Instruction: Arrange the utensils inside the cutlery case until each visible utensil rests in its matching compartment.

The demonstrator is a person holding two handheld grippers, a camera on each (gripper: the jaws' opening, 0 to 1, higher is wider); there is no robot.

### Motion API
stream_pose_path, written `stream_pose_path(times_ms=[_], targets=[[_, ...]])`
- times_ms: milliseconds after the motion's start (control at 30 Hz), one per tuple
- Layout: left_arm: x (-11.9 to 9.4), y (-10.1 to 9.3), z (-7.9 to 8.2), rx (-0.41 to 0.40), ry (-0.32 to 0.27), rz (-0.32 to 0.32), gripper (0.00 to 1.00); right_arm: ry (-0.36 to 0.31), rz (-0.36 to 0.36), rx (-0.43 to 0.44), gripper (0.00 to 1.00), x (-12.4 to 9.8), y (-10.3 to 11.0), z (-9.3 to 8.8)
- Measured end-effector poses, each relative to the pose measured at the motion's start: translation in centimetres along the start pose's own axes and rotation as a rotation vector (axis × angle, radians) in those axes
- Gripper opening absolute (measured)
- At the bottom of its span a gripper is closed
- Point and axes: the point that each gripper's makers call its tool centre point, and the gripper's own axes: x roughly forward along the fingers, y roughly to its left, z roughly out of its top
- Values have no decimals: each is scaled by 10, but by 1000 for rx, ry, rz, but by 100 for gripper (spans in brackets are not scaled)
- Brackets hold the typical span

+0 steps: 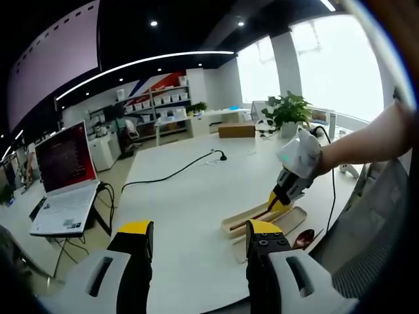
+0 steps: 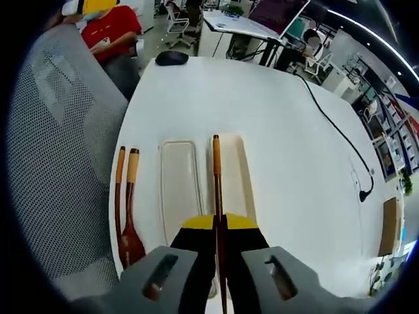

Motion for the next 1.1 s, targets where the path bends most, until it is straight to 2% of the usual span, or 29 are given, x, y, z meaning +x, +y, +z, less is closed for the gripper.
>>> stream_pose_path(times_ms=[767,1100], targets=[[0,2,0,-6,0,6,58,58,41,-43,0,14,-3,-11],[0,3,-1,-6,3,8,58,52,47,-42,0,19,-7,-4]])
